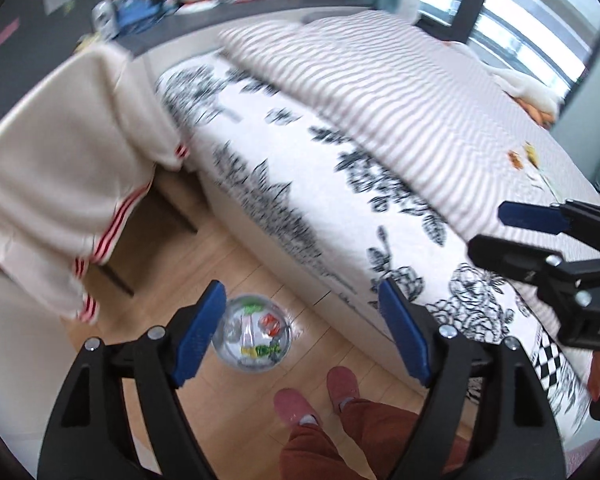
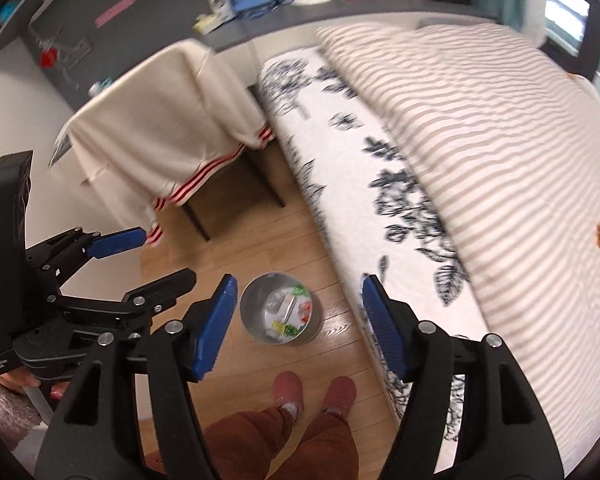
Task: Collect trash
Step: 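Move both open tools back over the bed toward the tissue and rubber bands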
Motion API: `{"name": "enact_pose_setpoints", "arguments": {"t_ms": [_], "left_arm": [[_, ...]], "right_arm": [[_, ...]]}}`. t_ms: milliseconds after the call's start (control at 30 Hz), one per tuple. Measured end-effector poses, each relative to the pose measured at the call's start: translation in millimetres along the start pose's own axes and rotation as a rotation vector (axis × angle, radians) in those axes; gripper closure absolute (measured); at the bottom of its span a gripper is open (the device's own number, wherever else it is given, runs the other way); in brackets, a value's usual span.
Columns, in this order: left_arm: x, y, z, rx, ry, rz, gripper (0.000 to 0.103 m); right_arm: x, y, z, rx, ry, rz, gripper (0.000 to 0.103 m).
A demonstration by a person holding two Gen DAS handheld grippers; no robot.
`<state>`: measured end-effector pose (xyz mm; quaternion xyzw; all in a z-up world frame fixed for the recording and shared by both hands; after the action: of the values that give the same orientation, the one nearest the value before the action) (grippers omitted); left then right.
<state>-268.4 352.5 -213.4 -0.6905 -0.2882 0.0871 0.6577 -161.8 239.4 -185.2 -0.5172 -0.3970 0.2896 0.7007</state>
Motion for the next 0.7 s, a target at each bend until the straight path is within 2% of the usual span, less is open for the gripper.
{"name": "enact_pose_setpoints", "arguments": {"t_ms": [167, 400, 700], "left_arm": [[18, -15, -32, -0.02, 0.132, -0.027, 0.023], [40, -32, -91, -0.058, 0.293, -0.071, 0.023], [66, -43, -192, -0.114, 0.441, -0.118, 0.023]], "right_arm": [[-22, -39, -36, -0.053, 0.17, -0.094, 0.039], [-62, -80, -98, -0.143, 0.376, -0.179, 0.039], [-106, -133, -187, -0.242, 0.535, -0.256, 0.039]]}}
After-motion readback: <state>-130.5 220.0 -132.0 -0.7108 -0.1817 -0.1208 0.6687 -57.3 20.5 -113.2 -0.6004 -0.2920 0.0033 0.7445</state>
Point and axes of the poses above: each gripper's, at about its wrist camera, not at the fingertips, and y roughly the way its jaws point, z to its left, x to its top, the point moved 3 cm from there along y, roughly the way its jaws point, and after that the axes turned 14 degrees about z, right-handed, at the moved point
